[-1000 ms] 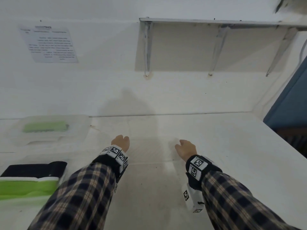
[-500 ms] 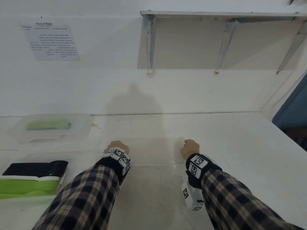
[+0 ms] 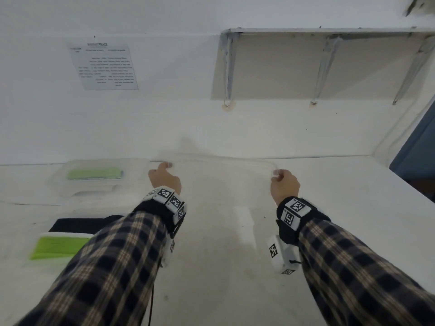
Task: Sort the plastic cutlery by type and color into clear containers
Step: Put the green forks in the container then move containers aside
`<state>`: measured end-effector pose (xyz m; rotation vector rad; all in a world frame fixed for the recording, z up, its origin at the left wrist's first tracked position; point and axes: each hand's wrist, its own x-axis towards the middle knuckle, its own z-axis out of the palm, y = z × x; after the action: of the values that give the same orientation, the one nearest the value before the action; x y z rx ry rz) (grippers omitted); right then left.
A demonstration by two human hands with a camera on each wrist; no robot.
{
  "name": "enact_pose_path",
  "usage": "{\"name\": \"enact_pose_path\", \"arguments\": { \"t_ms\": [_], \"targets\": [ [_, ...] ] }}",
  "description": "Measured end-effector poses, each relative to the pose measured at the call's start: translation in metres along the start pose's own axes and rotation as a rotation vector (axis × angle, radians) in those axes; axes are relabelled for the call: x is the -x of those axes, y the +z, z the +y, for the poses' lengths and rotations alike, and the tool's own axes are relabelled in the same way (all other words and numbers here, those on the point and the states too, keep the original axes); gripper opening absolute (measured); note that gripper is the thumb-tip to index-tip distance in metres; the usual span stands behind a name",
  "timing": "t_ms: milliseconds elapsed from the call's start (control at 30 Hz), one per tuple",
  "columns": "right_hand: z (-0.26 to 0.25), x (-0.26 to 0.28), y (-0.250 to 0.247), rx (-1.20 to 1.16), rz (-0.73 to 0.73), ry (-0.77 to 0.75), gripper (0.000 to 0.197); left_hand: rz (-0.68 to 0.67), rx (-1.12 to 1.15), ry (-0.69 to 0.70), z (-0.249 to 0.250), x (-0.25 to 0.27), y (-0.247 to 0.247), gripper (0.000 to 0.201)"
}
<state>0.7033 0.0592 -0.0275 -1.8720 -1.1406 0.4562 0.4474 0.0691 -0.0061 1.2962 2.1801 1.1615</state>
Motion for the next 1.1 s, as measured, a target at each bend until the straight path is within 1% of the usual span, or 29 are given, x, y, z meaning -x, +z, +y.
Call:
{"name": "enact_pose_path", "arguments": {
  "t_ms": [67,133,200,267,333,367,433,500,533,567,633,667,700,733,767,800,867,933,1000,1033,1100],
  "targets": [
    [-0.013,0.015,0.006,-0.080,0.013,-0.040,0.027,0.088,0.029,0.053,-0.002,-0.002,-0.024,0.038],
    [-0.027,0.034,0.017,-0.144,0.010,-0.092,0.023,0.147,0.044,0.064,-0.009,-0.005,-0.051,0.032],
    [-0.039,0.055,0.031,-0.215,-0.004,-0.132,0.019,0.193,0.074,0.070,-0.020,-0.008,-0.078,0.042],
    [-0.050,0.079,0.044,-0.276,-0.029,-0.154,0.018,0.215,0.217,0.022,-0.038,-0.013,-0.104,0.055],
    [-0.060,0.102,0.056,-0.337,-0.081,-0.157,0.021,0.222,0.365,-0.052,-0.061,-0.022,-0.131,0.054],
    [-0.067,0.114,0.062,-0.371,-0.110,-0.145,0.024,0.203,0.413,-0.091,-0.075,-0.026,-0.145,0.049],
    [-0.078,0.136,0.075,-0.486,-0.181,-0.088,0.031,0.143,0.552,-0.165,-0.104,-0.035,-0.169,0.030],
    [-0.087,0.154,0.087,-0.626,-0.237,0.005,0.032,0.091,0.677,-0.249,-0.129,-0.039,-0.191,0.022],
    [-0.089,0.162,0.093,-0.636,-0.249,0.032,0.028,0.064,0.671,-0.268,-0.142,-0.042,-0.200,0.015],
    [-0.089,0.170,0.098,-0.600,-0.258,0.031,0.022,0.033,0.609,-0.272,-0.152,-0.041,-0.209,0.011],
    [-0.089,0.182,0.105,-0.471,-0.280,-0.027,0.009,-0.034,0.422,-0.241,-0.172,-0.039,-0.224,0.013],
    [-0.088,0.188,0.108,-0.414,-0.298,-0.065,0.014,-0.067,0.333,-0.216,-0.181,-0.039,-0.230,0.015],
    [-0.087,0.192,0.111,-0.357,-0.324,-0.095,0.023,-0.106,0.262,-0.197,-0.188,-0.037,-0.237,0.015],
    [-0.087,0.198,0.113,-0.295,-0.356,-0.111,0.030,-0.138,0.207,-0.177,-0.194,-0.037,-0.242,0.012],
    [-0.088,0.204,0.114,-0.232,-0.388,-0.124,0.035,-0.160,0.146,-0.172,-0.199,-0.037,-0.246,0.005],
    [-0.089,0.209,0.116,-0.176,-0.409,-0.134,0.038,-0.178,0.083,-0.172,-0.203,-0.037,-0.248,0.003],
    [-0.089,0.218,0.119,-0.125,-0.410,-0.142,0.041,-0.204,-0.012,-0.183,-0.209,-0.038,-0.250,0.012],
    [-0.091,0.223,0.120,-0.105,-0.385,-0.140,0.041,-0.216,-0.066,-0.196,-0.214,-0.039,-0.249,0.016],
    [-0.094,0.224,0.120,-0.082,-0.371,-0.148,0.040,-0.236,-0.075,-0.206,-0.217,-0.039,-0.246,0.016],
    [-0.096,0.224,0.120,-0.067,-0.369,-0.151,0.039,-0.243,-0.070,-0.208,-0.218,-0.039,-0.246,0.018],
    [-0.099,0.223,0.120,-0.048,-0.366,-0.147,0.038,-0.245,-0.059,-0.224,-0.218,-0.040,-0.246,0.031]
  ]
}}
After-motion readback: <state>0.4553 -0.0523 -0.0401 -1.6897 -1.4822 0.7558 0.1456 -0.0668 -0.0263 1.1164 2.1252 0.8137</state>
